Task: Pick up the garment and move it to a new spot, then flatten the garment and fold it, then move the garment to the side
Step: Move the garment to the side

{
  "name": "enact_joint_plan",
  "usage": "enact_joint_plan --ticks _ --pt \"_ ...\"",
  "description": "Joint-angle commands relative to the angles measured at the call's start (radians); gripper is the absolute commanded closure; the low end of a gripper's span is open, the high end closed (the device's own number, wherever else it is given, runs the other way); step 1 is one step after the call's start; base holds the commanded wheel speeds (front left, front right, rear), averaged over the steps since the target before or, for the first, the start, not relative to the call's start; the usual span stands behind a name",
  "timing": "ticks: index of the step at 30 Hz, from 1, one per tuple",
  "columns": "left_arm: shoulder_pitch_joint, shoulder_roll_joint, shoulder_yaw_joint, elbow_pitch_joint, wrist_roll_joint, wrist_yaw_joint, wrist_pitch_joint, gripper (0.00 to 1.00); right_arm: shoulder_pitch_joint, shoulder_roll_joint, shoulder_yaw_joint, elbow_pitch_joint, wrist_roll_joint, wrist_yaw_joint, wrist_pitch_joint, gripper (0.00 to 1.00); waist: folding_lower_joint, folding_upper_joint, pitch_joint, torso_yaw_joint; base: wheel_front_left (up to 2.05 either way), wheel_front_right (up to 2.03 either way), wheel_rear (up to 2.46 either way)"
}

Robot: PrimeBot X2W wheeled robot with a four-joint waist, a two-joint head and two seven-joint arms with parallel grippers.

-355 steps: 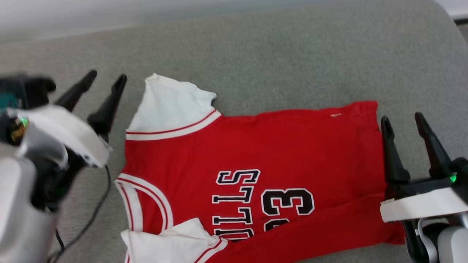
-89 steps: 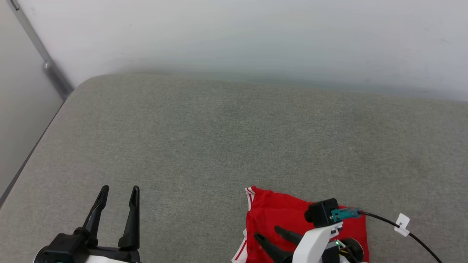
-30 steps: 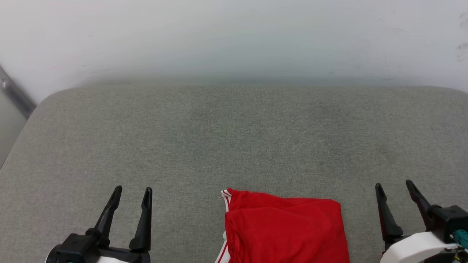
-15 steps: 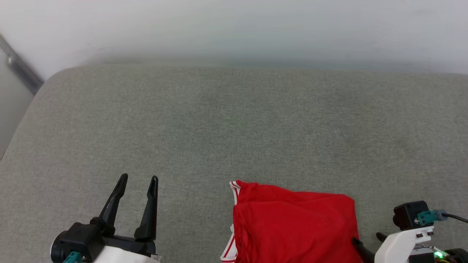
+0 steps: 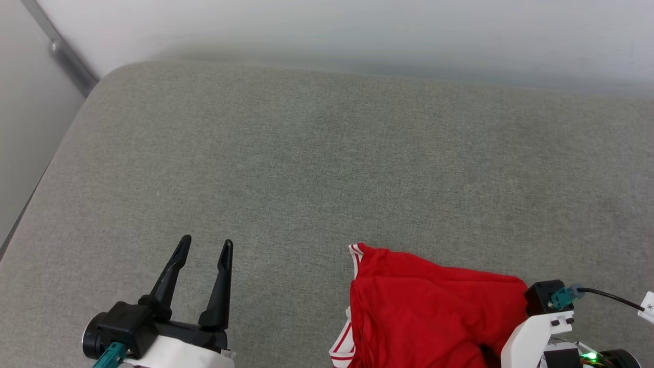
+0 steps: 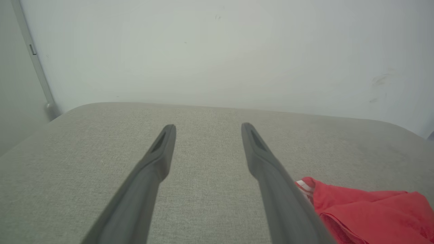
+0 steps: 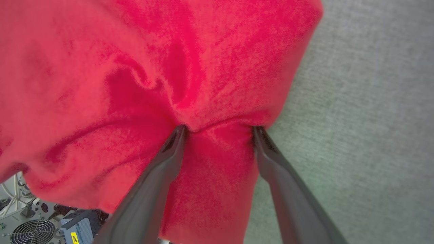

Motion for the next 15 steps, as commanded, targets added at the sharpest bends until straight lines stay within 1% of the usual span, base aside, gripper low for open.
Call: enact_joint_plan --ticks 1,5,6,7,8,9,12,14,15 --pt "-0.007 -0.002 -0.004 0.004 0.004 -0.001 -0.002 0.00 -0.001 0.015 0.012 0.034 -0.007 0.000 -0.007 0.00 0.0000 0.0000 0.007 0.009 0.00 0.00 0.00" --pt "-0.015 -0.004 -0.013 0.009 0.007 -0.001 -0.002 0.00 0.001 0.026 0.033 0.110 -0.030 0.000 -0.028 0.00 0.0000 0.0000 0.014 0.020 0.00 0.00 0.00" --pt "-0.016 -0.005 -0.014 0.010 0.008 -0.001 -0.002 0.00 0.002 0.027 0.039 0.125 -0.031 0.001 -0.031 0.31 0.0000 0.0000 0.014 0.021 0.00 0.00 0.00" --pt "-0.017 -0.005 -0.014 0.012 0.008 -0.001 -0.002 0.00 0.002 0.029 0.044 0.135 -0.031 0.001 -0.038 0.77 0.0000 0.0000 0.013 0.021 0.00 0.00 0.00" --pt "-0.016 -0.005 -0.014 0.014 0.009 -0.001 -0.002 0.00 -0.002 0.030 0.050 0.141 -0.032 0.001 -0.046 1.00 0.0000 0.0000 0.011 0.020 0.00 0.00 0.00" --pt "-0.013 -0.005 -0.013 0.016 0.009 -0.001 -0.002 0.00 -0.009 0.025 0.059 0.145 -0.038 0.001 -0.053 1.00 0.0000 0.0000 0.007 0.017 0.00 0.00 0.00" --pt "-0.002 -0.012 -0.013 0.020 0.007 -0.001 -0.002 0.00 -0.035 -0.024 0.080 0.130 -0.076 0.000 -0.090 1.00 0.0000 0.0000 -0.008 -0.001 0.00 0.00 0.00" --pt "0.002 -0.018 -0.021 0.018 0.001 -0.001 -0.002 0.00 -0.070 -0.079 0.107 0.105 -0.137 -0.002 -0.114 1.00 0.0000 0.0000 -0.018 -0.017 0.00 0.00 0.00" --pt "0.005 -0.022 -0.028 0.016 -0.003 -0.001 -0.002 0.00 -0.087 -0.096 0.120 0.087 -0.153 -0.002 -0.126 1.00 0.0000 0.0000 -0.021 -0.028 0.00 0.00 0.00"
